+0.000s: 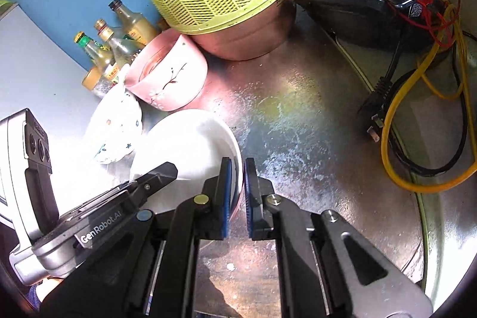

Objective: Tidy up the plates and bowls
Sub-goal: 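Carry the red-exterior bowl with both tools over the plate stack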

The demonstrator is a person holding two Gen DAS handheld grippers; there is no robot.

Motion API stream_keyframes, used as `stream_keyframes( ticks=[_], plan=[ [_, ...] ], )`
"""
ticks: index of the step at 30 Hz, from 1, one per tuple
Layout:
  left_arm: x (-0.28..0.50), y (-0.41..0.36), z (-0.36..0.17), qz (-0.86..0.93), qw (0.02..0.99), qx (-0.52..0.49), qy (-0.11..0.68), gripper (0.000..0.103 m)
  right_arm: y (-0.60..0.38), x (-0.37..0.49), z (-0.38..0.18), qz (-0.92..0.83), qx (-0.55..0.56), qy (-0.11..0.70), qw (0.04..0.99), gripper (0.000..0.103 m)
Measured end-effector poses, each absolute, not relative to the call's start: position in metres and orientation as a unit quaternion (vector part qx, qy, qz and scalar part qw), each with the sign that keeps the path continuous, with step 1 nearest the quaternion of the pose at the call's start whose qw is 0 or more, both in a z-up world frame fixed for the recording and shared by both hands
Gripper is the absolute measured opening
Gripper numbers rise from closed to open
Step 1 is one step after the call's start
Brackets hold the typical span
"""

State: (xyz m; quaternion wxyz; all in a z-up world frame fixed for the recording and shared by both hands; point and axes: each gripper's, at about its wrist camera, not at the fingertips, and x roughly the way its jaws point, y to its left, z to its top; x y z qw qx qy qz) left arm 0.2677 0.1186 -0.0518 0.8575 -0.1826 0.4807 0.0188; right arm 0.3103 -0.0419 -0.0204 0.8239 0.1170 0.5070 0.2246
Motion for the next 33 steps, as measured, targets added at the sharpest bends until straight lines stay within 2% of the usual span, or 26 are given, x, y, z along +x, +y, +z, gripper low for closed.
stream_keyframes(
  ticks=[18,33],
  plan=[
    [0.19,0.133,-0.02,0.06,0.863,-0.201,0.46,0.007,-0.02,0.248,0.008,0.285,0.091,0.505,0.81,0.009],
    [0.128,0.179,0.001,0.126,0.864,-0.227,0.431,0.007,0.034,0.214,0.023,0.353,0.058,0.499,0.789,0.009]
  ],
)
